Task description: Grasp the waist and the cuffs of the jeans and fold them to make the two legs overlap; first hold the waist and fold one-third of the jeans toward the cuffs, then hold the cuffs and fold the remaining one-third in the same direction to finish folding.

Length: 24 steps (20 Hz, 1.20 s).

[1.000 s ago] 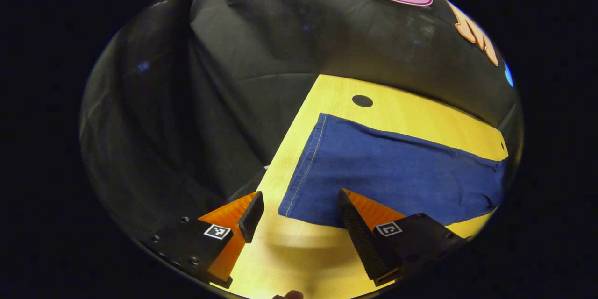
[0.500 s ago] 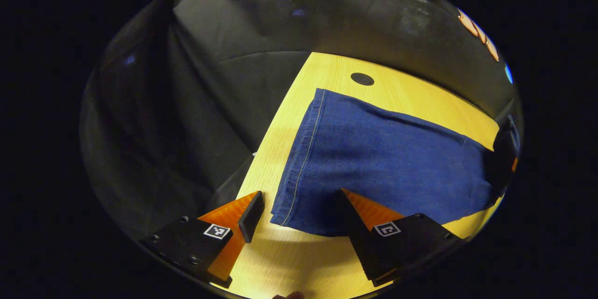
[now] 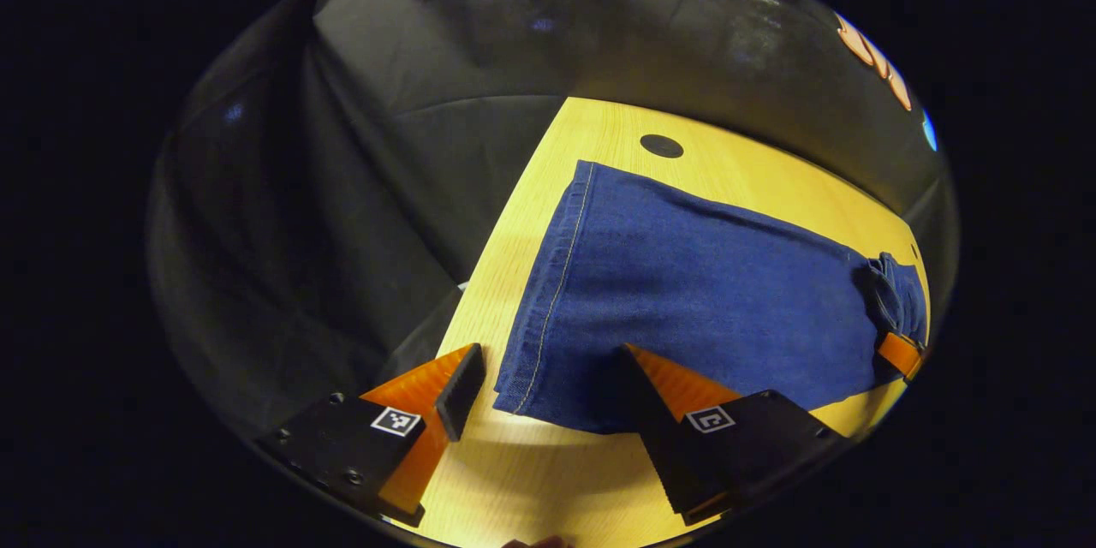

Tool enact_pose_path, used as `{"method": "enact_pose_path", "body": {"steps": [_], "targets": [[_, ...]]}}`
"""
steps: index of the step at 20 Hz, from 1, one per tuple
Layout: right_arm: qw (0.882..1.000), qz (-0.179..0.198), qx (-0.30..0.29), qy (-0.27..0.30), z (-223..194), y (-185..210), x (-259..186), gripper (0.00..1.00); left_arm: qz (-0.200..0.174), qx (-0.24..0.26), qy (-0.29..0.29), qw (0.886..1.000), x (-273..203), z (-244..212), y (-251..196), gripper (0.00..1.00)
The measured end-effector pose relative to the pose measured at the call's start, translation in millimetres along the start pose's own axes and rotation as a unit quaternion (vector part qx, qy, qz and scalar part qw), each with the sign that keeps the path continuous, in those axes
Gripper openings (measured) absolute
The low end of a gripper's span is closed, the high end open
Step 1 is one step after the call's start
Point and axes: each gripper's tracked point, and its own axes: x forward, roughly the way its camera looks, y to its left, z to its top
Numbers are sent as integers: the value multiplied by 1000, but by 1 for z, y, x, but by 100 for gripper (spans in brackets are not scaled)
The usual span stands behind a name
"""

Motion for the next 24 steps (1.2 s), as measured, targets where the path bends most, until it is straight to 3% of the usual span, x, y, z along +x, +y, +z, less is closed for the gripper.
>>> {"method": "enact_pose_path", "body": {"steps": [1,2,4,5,6,7,9,11,14,16,20,24], "targets": [[999,30,26,2,4,17,-2,30,-1,1,1,1000,0,0,1,97],[999,33,40,-7,9,28,-14,51,-5,2,0,1000,0,-1,-2,96],[998,10,15,-55,34,28,-20,92,-14,10,-1,1000,-4,1,-2,92],[997,5,7,-74,48,26,-29,98,-16,14,-1,1000,-6,0,3,89],[996,4,7,-85,57,27,-40,98,-19,14,-2,1000,-5,0,4,80],[996,0,9,-90,65,25,-53,98,-22,14,-2,1000,-5,1,5,80],[994,-18,10,-107,80,8,-70,98,-31,9,-6,999,-6,1,7,68],[991,-40,13,-127,95,-11,-85,98,-47,1,-16,999,-8,4,14,49],[986,-88,14,-141,98,-48,-107,98,-53,-24,-41,997,-15,14,30,11],[984,-110,27,-135,92,-67,-118,98,-51,-41,-60,996,-23,13,36,4],[978,-147,25,-144,87,-95,-149,98,-44,-87,-91,991,-28,12,55,0],[973,-165,39,-154,93,-120,-177,98,-51,-71,-133,987,-67,43,47,0]]}}
